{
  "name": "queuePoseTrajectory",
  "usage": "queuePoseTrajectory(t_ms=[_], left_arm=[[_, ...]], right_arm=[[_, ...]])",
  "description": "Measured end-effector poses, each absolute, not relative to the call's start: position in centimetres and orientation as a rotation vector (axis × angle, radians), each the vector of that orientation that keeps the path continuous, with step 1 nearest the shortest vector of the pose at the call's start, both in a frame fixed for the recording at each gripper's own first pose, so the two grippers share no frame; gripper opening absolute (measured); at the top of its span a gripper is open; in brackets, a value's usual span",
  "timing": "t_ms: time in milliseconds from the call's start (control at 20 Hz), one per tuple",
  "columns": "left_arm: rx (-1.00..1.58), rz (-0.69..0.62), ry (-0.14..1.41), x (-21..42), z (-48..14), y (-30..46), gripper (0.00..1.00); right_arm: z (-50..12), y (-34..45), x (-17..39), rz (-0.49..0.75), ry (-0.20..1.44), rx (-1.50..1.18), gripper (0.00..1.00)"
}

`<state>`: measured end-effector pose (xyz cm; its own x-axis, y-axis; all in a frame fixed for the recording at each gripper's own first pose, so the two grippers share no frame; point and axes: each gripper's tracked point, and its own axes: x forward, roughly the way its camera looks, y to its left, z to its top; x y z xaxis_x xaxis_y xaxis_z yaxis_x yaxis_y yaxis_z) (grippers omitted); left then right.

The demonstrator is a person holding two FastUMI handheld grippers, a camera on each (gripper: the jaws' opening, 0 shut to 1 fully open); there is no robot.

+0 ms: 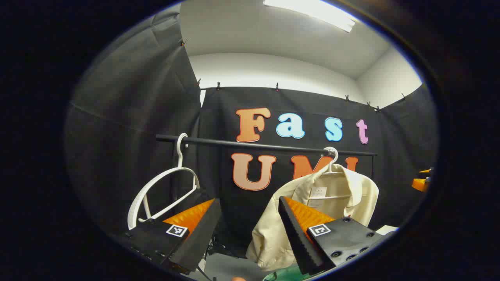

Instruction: Grasp the clothes on the hanger with both hands and then place them into the laundry hamper below.

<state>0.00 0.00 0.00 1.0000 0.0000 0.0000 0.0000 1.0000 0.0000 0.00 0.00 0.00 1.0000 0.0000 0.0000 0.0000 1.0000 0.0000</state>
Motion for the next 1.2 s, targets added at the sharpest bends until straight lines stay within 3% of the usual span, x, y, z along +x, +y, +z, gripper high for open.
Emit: queuePoseTrajectory(t_ms=[50,100,250,550,600,700,1000,1200], left_arm=[[0.0,0.003,-0.002,-0.1,0.1,0.1,0.96],[0.006,0.014,-0.009,-0.2,0.2,0.5,0.96],[0.008,0.044,-0.019,-0.1,0.1,1.2,1.0],[0.034,0.048,0.001,0.7,-1.6,1.2,0.96],[0.035,0.042,0.004,0.8,-1.8,0.9,1.0],[0.024,0.013,0.013,0.6,-2.1,0.0,0.93],[0.014,-0.007,-0.014,1.1,-0.9,-0.9,1.0],[-0.004,-0.031,-0.002,1.4,-1.4,-1.8,0.96]], right_arm=[[0.3,-0.1,0.2,0.004,-0.006,0.013,0.88],[0.4,-0.2,0.6,0.005,-0.01,0.024,0.93],[0.3,-1.0,1.7,0.006,-0.006,0.029,0.93],[-0.7,-2.7,1.7,-0.025,0.017,0.022,0.94],[-1.1,-2.9,1.5,-0.035,0.024,0.025,0.94],[-1.7,-3.3,0.9,-0.047,0.038,0.021,0.94],[-1.9,-3.1,0.1,-0.026,0.067,0.033,0.94],[-2.3,-3.7,0.0,-0.049,0.062,0.025,0.94]])
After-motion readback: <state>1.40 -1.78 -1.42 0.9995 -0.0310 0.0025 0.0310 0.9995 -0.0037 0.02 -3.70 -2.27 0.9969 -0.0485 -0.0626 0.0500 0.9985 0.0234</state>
